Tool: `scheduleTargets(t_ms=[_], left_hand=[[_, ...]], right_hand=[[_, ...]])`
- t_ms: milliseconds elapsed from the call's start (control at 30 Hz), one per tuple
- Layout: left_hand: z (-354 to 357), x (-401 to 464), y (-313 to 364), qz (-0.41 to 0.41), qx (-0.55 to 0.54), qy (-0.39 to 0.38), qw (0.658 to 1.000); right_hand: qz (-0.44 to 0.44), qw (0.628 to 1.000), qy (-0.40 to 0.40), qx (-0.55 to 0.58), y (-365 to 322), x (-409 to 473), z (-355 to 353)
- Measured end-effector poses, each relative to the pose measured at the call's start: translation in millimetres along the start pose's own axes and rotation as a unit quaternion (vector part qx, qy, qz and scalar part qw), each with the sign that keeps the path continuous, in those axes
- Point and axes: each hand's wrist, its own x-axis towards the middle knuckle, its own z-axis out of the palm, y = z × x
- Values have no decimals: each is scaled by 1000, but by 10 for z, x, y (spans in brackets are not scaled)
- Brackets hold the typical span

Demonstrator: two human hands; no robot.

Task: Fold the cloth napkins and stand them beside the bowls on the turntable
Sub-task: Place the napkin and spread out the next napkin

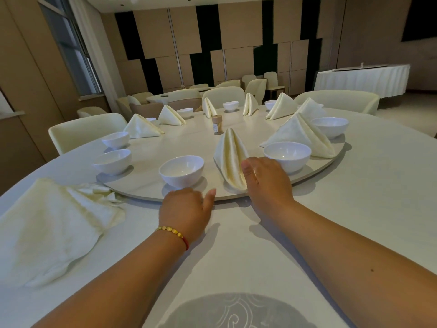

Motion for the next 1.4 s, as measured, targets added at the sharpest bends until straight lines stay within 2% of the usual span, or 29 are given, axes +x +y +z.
scheduleTargets(t_ms=[133, 267, 433, 500, 600, 733, 800, 867, 1000, 1033, 1133, 1233, 1400], left_hand=[[27, -97, -24, 17, 36, 1, 999], [124, -69, 67, -8, 46, 4, 999], [115, -86, 237, 2, 19, 4, 1000], [80, -96, 291, 27, -10, -3, 1000], [18, -142, 300, 22, -121, -26, 992], [-133, -153, 92, -65, -95, 115, 987], [-168, -127, -82, -116, -97, 149, 977], [-83, -75, -269, -142, -75, 118, 980], [116, -51, -426, -155, -41, -67, 985], [134, -53, -418, -149, -35, -93, 984], [127, -85, -336, -122, -8, -116, 986], [100, -138, -271, -97, 12, -122, 988], [63, -183, -218, -61, -13, -128, 990]], right_hand=[[-40, 998, 20, 33, -79, -35, -43], [-75, 993, 44, 84, -148, -84, -46], [-105, 987, 41, 115, -196, -134, -33], [-110, 986, 37, 119, -199, -148, -25], [-122, 984, 22, 128, -204, -173, -3], [-156, 978, 1, 139, -246, -221, 61], [-174, 976, -29, 129, -285, -257, 93], [-194, 972, -67, 111, -324, -292, 122], [-221, 961, -123, 114, -372, -334, 245], [-220, 959, -135, 118, -375, -344, 273], [-196, 956, -195, 102, -358, -390, 307], [-175, 952, -247, 35, -320, -409, 335], [-148, 940, -300, -71, -278, -387, 336]])
